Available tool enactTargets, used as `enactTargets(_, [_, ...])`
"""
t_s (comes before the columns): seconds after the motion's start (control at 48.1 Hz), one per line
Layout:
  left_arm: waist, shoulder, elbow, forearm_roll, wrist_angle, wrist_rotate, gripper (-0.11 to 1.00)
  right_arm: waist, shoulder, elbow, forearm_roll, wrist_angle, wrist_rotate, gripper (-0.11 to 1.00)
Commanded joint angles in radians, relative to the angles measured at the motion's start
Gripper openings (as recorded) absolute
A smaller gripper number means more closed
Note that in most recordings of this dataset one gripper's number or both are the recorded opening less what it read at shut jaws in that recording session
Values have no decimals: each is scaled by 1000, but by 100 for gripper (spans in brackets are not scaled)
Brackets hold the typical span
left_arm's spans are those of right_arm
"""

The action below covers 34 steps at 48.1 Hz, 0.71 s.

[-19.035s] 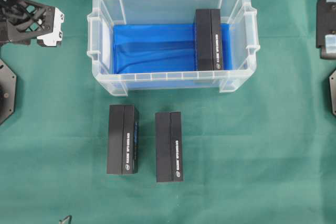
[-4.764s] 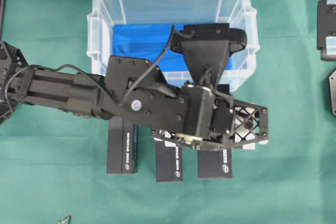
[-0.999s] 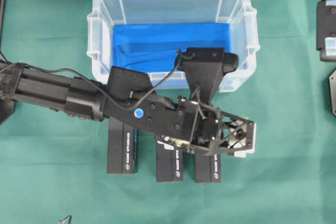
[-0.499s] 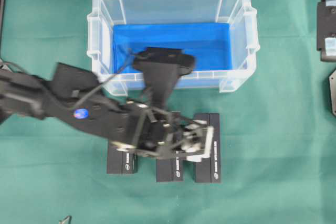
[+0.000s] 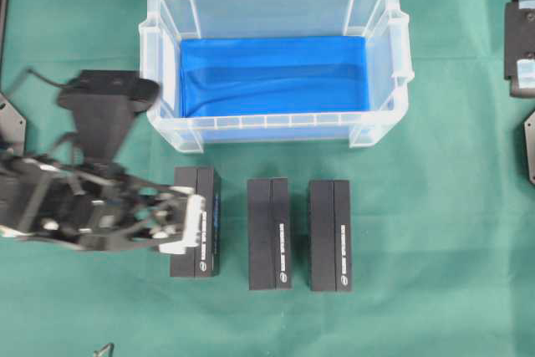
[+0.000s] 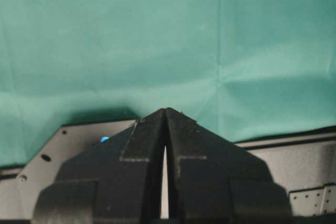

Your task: Take the box out of the case with the left arm.

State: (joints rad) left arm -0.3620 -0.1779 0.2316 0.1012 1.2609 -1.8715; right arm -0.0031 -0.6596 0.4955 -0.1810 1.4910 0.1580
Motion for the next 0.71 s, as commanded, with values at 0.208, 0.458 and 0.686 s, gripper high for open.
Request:
enactTargets(0.208, [-40, -155, 137, 6, -11, -2, 77, 0, -2, 0, -3, 21, 2, 0])
enactTargets(0.458, [-63, -235, 224, 6, -11, -5, 77, 2, -2, 9, -3, 44, 2, 0])
enactTargets(0.686, [-83, -287, 270, 6, -2, -5, 77, 2, -2, 11, -3, 44, 2, 0])
